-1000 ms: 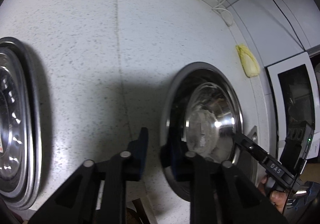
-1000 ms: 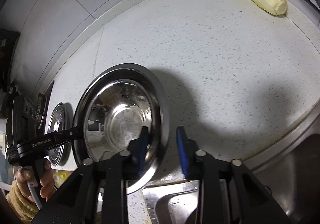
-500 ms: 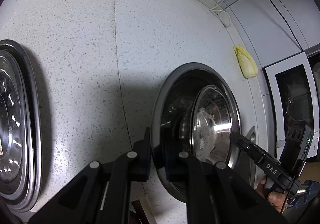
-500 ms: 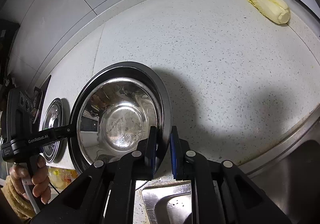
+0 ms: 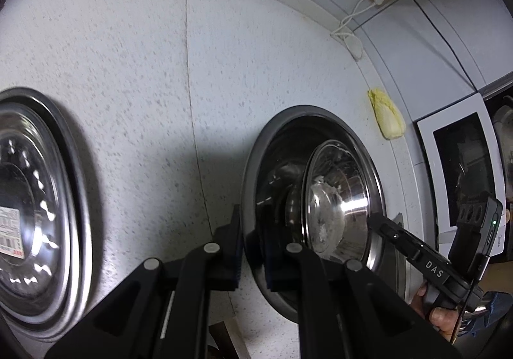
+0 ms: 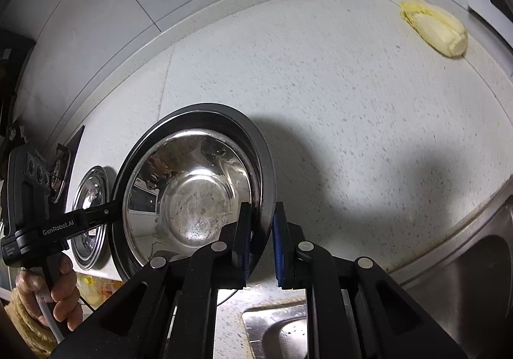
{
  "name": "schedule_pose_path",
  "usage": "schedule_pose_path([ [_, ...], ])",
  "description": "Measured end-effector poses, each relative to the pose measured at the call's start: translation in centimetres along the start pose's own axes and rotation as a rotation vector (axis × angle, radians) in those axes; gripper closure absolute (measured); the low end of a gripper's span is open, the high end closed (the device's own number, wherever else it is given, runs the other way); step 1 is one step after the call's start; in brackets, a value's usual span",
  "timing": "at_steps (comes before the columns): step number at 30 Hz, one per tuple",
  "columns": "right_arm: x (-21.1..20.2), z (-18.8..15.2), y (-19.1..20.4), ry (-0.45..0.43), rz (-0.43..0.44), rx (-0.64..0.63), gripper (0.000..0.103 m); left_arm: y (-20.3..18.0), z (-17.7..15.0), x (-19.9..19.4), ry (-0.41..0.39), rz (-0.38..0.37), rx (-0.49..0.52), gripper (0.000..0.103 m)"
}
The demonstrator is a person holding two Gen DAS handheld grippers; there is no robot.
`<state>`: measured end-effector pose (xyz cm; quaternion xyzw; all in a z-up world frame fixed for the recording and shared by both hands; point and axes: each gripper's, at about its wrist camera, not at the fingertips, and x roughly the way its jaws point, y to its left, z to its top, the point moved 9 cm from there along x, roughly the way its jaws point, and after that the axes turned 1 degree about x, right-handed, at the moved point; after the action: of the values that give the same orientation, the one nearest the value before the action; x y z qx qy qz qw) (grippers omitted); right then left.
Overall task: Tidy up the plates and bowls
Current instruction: 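Lift the nested bowls with both tools and lower them onto the labeled plate stack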
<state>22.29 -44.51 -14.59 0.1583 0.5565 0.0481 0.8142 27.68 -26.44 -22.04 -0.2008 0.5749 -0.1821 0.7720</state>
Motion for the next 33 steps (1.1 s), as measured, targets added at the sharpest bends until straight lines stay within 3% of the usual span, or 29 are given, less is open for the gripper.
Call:
schedule_pose_path([
  [7, -0.1, 1.5, 2.9, -0.01, 0.039, -0.031, 0.092, 1.6, 1.2, -3.0, -0.052, 0.008, -0.042, 0.094],
  [16, -0.1, 2.6, 10.5, -0.033, 0.148, -0.121, 0.092, 6.8, 1.9, -10.8, -0.16, 0.04, -0.11, 0.094],
  [25, 0.8, 0.1, 20.3, -0.032, 0.19, -0.166, 0.092, 15.3, 0.7, -19.0, -0.2, 0.052, -0.171, 0.093],
  [33, 1.4, -2.3, 25.5, -0.031, 0.195, -0.152, 0.092, 20.2, -0.3, -24.6, -0.252, 0.088, -0.155, 0.093],
])
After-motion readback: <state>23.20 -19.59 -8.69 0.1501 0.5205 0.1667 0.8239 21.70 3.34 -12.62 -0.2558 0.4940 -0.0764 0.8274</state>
